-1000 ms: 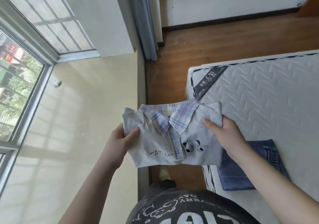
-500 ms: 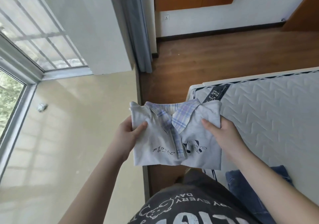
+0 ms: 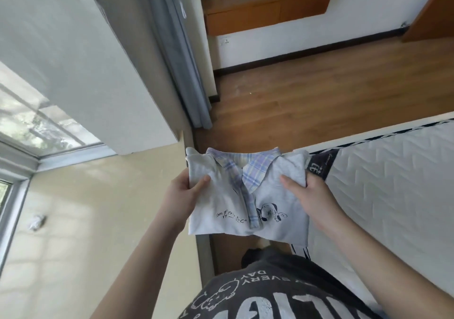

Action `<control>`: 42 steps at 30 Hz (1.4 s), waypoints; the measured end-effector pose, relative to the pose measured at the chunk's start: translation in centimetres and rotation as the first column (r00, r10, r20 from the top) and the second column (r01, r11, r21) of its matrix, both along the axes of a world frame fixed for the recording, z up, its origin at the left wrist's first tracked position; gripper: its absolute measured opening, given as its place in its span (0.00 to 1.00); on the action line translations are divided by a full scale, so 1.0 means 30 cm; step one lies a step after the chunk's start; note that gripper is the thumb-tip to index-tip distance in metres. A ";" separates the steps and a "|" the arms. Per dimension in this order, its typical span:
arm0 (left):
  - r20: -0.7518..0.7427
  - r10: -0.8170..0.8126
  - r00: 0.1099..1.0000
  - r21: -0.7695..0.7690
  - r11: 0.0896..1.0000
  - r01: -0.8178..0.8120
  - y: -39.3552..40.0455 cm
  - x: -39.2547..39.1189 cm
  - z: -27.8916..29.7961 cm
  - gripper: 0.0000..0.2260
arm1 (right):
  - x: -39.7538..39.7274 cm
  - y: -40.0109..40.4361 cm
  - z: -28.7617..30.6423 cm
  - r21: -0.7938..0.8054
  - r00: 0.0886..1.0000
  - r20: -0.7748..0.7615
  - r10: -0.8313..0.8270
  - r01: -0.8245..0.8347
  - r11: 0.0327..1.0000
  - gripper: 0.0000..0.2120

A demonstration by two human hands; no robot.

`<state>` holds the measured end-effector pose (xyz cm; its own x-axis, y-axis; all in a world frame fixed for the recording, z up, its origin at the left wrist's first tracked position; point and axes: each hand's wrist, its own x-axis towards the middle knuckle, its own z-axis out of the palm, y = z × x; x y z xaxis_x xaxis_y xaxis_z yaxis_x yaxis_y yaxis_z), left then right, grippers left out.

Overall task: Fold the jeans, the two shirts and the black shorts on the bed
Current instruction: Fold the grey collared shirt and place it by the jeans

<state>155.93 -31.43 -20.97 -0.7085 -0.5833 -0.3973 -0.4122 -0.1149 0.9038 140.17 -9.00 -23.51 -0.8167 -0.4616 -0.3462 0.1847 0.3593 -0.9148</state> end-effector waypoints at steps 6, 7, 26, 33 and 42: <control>-0.009 -0.019 1.000 -0.032 0.999 0.019 -0.201 -0.219 0.033 0.14 | -0.233 -0.174 0.038 0.001 0.999 0.034 -0.015 0.014 1.000 0.13; -0.014 -0.029 0.999 -0.031 0.999 0.028 -0.229 -0.251 0.035 0.13 | -0.263 -0.201 0.040 0.001 0.999 0.040 -0.022 0.022 1.000 0.16; -0.096 -0.484 0.870 0.057 0.870 0.490 -0.658 -1.126 -0.040 0.09 | -0.687 -0.498 0.058 0.072 0.876 -0.078 -0.475 0.481 0.874 0.07; -0.069 -0.713 0.697 0.036 0.697 0.716 -0.517 -1.469 -0.030 0.09 | -0.715 -0.371 0.064 0.006 0.709 -0.027 -0.705 0.705 0.709 0.06; -0.025 -0.897 0.441 0.032 0.441 0.897 -0.207 -1.802 -0.022 0.10 | -0.803 -0.163 0.038 -0.079 0.422 0.103 -0.901 0.906 0.415 0.07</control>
<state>101.88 -37.65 -21.61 -0.8291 0.3929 -0.3977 -0.3008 0.2860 0.9098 116.08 -13.90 -22.38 -0.7729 0.5000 -0.3907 0.3772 -0.1331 -0.9165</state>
